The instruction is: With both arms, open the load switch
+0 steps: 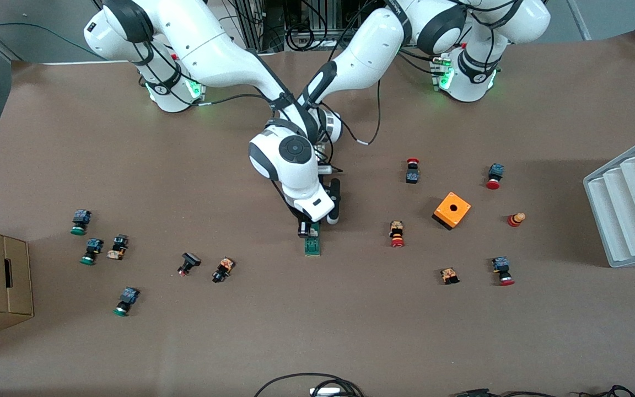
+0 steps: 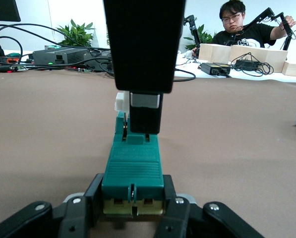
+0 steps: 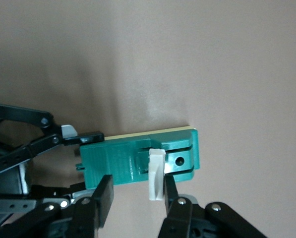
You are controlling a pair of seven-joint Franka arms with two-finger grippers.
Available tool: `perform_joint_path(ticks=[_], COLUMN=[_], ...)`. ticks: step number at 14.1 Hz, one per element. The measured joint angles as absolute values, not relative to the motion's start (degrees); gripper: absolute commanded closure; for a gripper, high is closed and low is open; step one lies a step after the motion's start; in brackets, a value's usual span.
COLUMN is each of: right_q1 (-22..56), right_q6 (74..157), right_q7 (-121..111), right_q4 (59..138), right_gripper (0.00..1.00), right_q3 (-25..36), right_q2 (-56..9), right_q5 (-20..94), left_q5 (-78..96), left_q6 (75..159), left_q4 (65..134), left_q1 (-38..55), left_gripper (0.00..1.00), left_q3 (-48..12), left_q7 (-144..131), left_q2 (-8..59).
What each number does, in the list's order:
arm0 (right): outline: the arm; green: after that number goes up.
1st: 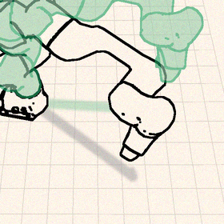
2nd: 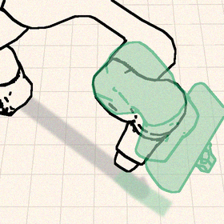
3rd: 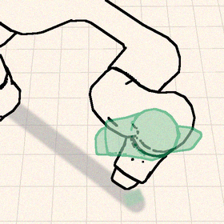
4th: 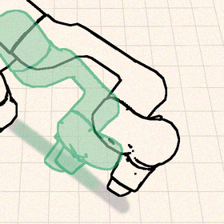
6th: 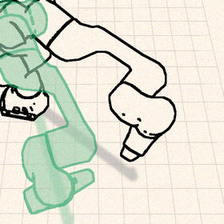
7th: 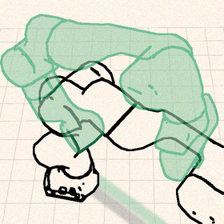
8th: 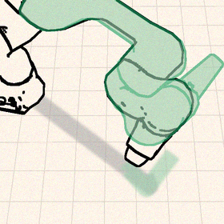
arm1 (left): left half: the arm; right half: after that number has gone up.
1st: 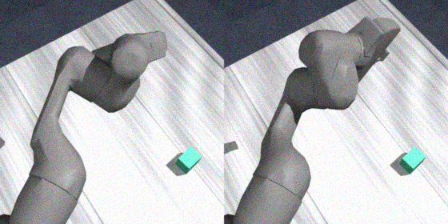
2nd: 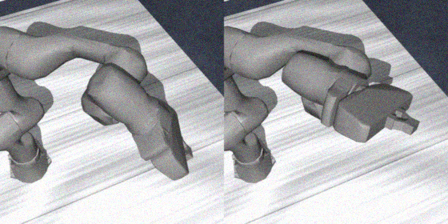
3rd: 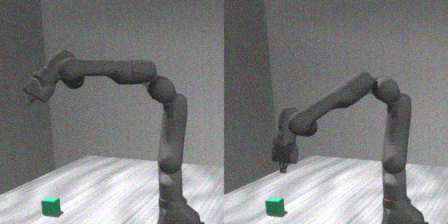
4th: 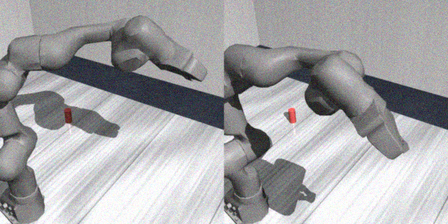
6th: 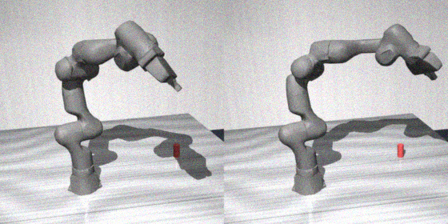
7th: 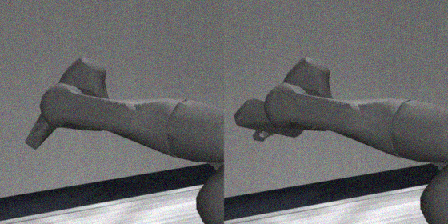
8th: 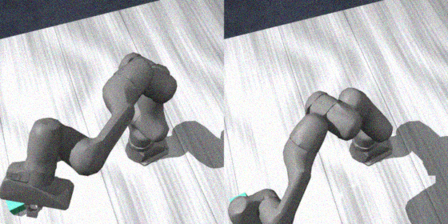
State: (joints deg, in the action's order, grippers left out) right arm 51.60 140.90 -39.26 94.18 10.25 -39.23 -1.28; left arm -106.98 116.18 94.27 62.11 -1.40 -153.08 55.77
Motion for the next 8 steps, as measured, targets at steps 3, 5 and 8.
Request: perform_joint_path(ticks=[3, 5, 8], right_q1=[51.6, 51.6, 51.6], right_q6=[140.93, 140.93, 140.93], right_q7=[-39.26, -39.26, -39.26], right_q4=[94.54, 94.58, 94.65], right_gripper=[0.52, 0.53, 0.53], right_q3=[10.19, 10.16, 10.07], right_q2=[-39.0, -38.98, -38.95], right_q5=[-1.34, -1.74, -2.02], left_q5=[-106.98, -106.98, -106.98], left_q6=[116.18, 116.18, 116.18], left_q4=[94.27, 94.27, 94.27], left_q1=[62.11, 62.11, 62.11], left_gripper=[0.48, 0.48, 0.48], left_q3=[-1.4, -1.4, -1.4], left_q7=[-153.08, -153.08, -153.08], left_q2=[55.77, 55.77, 55.77])
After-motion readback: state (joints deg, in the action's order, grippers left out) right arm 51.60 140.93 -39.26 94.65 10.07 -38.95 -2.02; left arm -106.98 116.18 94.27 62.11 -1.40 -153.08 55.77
